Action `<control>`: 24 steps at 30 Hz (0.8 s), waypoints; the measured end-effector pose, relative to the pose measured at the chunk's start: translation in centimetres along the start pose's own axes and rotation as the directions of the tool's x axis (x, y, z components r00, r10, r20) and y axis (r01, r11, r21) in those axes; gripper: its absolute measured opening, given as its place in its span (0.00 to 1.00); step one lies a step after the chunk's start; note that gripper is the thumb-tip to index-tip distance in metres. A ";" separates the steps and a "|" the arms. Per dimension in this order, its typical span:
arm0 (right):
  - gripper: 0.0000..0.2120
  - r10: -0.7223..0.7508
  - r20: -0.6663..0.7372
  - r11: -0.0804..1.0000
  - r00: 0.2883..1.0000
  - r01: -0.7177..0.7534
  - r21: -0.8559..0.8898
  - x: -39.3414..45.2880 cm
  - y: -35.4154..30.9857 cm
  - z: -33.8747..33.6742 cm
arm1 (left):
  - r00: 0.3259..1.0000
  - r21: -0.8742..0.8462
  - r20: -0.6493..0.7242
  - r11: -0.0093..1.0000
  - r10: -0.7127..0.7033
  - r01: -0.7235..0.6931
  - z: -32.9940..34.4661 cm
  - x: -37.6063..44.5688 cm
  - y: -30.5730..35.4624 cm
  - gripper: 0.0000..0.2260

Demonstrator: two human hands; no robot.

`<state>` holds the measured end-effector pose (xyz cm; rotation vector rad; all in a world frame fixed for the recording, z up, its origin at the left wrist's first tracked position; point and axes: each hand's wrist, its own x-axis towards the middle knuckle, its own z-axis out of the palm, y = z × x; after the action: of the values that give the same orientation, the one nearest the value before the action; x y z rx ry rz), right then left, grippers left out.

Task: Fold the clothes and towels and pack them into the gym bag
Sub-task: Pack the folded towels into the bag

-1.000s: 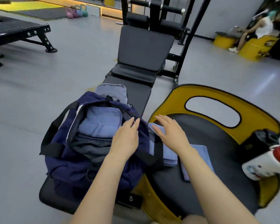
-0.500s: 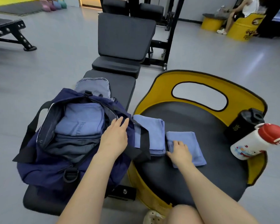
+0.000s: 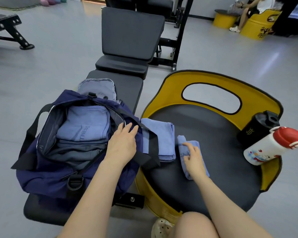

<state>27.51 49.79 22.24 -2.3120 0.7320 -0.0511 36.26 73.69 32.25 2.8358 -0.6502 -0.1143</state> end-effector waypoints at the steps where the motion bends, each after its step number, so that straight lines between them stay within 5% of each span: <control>1: 0.24 0.022 -0.022 0.999 1.000 -0.022 0.024 -0.1 0.1 0.0 | 1.000 0.000 0.003 1.000 -0.003 0.003 0.0 -0.1 0.0 0.23; 10: 0.21 0.171 -0.092 0.984 0.981 -0.166 0.057 -0.2 0.1 0.2 | 1.000 -0.005 -0.013 1.000 0.008 -0.008 0.1 -0.2 -0.1 0.23; 15: 0.15 0.263 -0.218 0.947 0.940 -0.295 -0.127 0.1 0.9 0.3 | 1.000 -0.015 0.002 1.000 -0.001 0.001 0.2 0.0 -0.1 0.24; 24: 0.29 0.462 -0.101 0.881 0.881 -0.444 0.162 1.2 2.2 -0.6 | 1.000 -0.031 0.014 0.999 -0.017 0.018 0.2 0.1 -0.2 0.24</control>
<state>27.28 47.52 21.16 -1.9685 1.2870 -0.0437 36.40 73.74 31.99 2.8133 -0.6211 -0.1457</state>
